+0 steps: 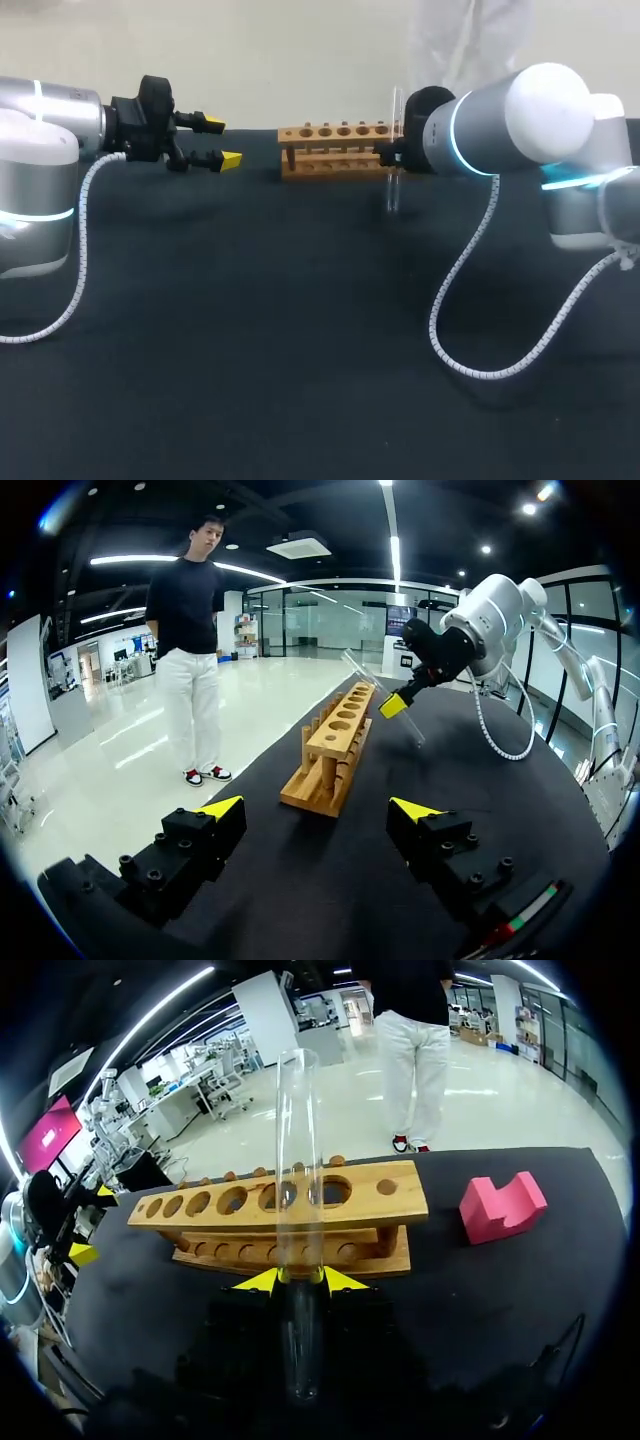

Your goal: Grasp the test tube, adjust it, and insert it.

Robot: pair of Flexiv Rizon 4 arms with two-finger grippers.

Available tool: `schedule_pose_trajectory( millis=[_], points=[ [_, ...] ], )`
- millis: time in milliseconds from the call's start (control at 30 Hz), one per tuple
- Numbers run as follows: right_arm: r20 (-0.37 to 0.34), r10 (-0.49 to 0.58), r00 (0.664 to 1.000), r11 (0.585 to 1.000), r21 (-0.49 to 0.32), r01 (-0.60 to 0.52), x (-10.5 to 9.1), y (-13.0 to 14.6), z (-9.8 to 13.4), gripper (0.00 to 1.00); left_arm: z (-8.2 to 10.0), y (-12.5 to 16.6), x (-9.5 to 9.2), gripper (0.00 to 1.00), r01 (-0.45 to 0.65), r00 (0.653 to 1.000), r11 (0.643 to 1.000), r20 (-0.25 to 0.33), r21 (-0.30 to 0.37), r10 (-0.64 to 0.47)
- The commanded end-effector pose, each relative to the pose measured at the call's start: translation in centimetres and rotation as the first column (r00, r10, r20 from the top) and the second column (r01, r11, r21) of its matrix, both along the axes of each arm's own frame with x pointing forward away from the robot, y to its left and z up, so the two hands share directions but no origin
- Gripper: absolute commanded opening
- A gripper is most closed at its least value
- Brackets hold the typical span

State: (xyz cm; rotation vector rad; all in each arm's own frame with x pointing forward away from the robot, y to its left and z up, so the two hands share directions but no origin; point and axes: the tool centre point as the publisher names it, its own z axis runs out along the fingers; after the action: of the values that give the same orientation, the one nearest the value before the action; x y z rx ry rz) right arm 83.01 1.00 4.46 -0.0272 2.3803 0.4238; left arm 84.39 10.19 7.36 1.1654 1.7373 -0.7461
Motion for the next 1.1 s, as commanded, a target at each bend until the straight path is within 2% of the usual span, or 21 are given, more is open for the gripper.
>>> schedule_pose_trajectory(
  millis=[33,400,533,1100],
  points=[
    [0.012,-0.020,1.000,1.000,-0.008,0.020,-1.3,-0.3,0.8,0.00,-0.1,0.0,-0.1,1.00,-0.002,1.000,1.000,0.006,-0.004,0.002],
    [0.040,-0.051,0.998,0.998,-0.029,0.052,-2.8,-1.4,2.9,0.00,-0.1,0.0,-0.1,1.00,-0.002,1.000,1.000,0.006,-0.004,0.002],
    [0.042,-0.068,0.997,0.998,-0.013,0.069,-3.4,-1.8,3.8,0.00,-0.1,0.0,-0.1,1.00,-0.002,1.000,1.000,0.006,-0.004,0.002],
    [0.079,-0.099,0.992,0.994,-0.034,0.102,-7.3,-3.3,7.2,0.00,-0.1,0.0,-0.1,1.00,-0.002,1.000,1.000,0.006,-0.004,0.002]
  ],
)
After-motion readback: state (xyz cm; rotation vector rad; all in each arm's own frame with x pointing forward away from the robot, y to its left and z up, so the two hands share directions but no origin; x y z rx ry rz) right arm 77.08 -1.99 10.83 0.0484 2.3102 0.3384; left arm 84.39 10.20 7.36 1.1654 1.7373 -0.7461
